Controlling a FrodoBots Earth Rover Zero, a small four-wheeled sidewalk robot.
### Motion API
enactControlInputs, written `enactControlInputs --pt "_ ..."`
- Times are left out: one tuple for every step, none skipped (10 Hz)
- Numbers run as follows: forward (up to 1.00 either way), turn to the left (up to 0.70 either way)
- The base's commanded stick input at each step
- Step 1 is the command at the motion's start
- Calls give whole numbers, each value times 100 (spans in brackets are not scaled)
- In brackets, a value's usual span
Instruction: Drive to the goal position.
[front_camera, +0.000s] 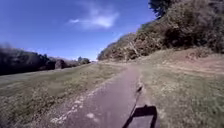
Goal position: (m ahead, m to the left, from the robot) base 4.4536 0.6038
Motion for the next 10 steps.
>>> enactControlInputs --pt "50 50" --pt "50 50" --pt "50 50" --pt "50 36" --pt "50 3" --pt "50 0" --pt "50 0" --pt "50 0" --pt "50 0" --pt "50 0"
